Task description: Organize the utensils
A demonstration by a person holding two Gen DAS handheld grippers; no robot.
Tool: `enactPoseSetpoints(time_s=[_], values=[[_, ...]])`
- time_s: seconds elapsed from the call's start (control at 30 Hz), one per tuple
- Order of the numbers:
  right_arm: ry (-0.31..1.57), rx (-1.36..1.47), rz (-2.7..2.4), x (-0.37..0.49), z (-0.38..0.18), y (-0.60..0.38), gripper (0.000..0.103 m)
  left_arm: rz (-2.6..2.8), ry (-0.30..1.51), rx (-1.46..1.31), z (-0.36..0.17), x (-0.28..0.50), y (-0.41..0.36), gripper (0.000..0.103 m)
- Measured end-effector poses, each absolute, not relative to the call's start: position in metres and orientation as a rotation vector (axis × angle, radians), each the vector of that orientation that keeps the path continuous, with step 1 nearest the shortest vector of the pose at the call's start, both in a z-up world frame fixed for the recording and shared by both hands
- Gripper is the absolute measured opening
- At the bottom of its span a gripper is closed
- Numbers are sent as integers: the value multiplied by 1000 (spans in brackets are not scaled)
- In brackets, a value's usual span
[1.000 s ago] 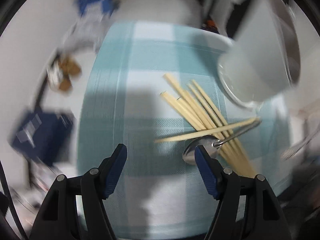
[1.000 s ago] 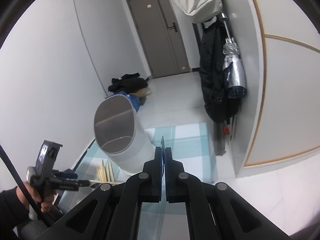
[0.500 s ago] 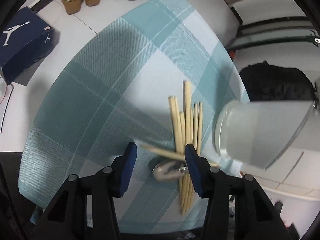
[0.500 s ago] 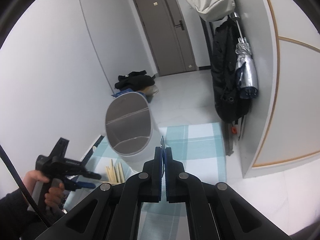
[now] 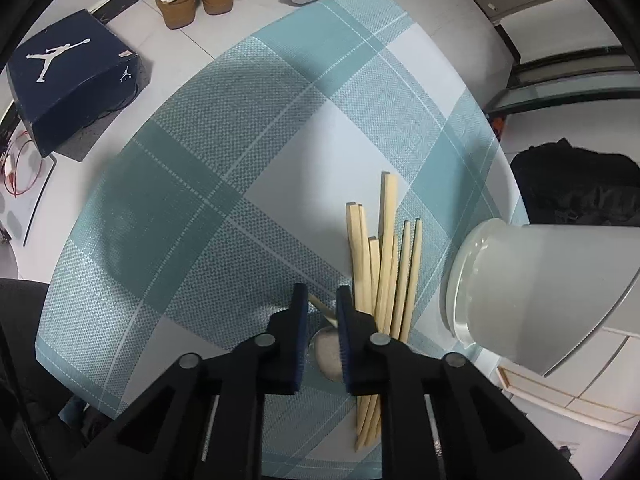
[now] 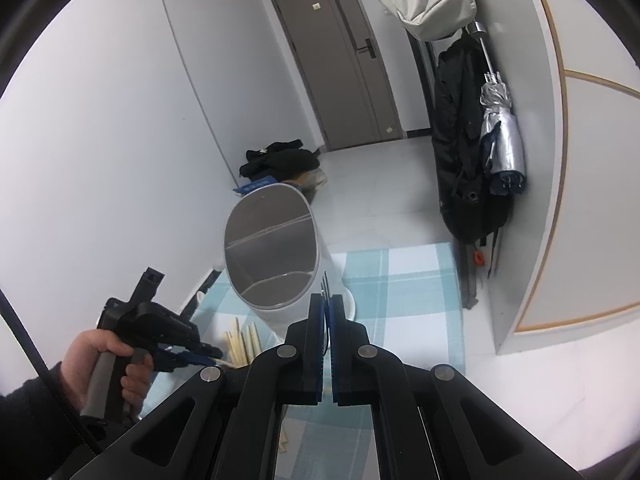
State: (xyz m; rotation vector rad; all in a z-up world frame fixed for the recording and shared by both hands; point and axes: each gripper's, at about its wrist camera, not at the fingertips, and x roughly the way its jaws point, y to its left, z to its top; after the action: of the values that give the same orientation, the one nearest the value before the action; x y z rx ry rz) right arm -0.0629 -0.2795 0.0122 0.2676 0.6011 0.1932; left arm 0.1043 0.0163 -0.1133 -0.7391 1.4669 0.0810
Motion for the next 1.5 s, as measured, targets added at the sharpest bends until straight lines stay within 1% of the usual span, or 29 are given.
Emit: enactPoseSetpoints(time_s=[0.17, 0.43, 1.0, 1.1, 1.3, 1.5], values=[[596, 268, 199, -64, 14, -278, 2, 75, 1459, -789, -116, 101, 18, 1], [596, 271, 189, -63, 14, -280, 3, 45, 1370, -792, -97, 101, 17, 0], [590, 190, 202, -55, 15, -251, 2, -240, 988, -502, 3, 52, -8, 0], [591, 182, 199, -55, 18, -247, 2, -267, 954, -461, 14, 49, -14, 0], [555, 149, 192, -61, 37, -243, 2, -340, 873, -388, 44, 43, -23, 0], [506, 117, 215, -59, 74, -241, 1, -401, 792, -333, 81, 44, -30, 0]])
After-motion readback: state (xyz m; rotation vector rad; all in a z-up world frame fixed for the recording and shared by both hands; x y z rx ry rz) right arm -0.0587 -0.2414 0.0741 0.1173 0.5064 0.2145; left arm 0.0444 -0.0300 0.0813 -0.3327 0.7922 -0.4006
